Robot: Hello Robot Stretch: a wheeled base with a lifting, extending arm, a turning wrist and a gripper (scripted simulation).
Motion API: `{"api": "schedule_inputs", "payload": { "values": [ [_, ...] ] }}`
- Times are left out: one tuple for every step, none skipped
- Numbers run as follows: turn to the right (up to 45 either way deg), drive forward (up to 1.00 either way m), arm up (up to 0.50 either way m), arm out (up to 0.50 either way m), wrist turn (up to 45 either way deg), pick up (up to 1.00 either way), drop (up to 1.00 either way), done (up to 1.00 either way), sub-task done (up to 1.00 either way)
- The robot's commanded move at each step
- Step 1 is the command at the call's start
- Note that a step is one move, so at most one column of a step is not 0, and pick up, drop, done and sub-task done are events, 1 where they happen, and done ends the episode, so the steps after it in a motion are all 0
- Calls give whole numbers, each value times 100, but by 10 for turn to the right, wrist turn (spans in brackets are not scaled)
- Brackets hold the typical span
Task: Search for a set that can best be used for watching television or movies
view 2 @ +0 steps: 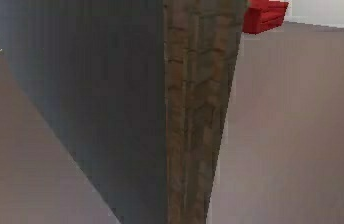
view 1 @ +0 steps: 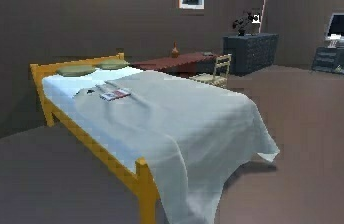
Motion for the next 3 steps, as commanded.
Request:
{"api": "schedule_inputs", "payload": {
  "values": [
    [450,0,0,0,0,0,0,0,0],
    [0,100,0,0,0,0,0,0,0],
    [0,100,0,0,0,0,0,0,0]
  ]
}}
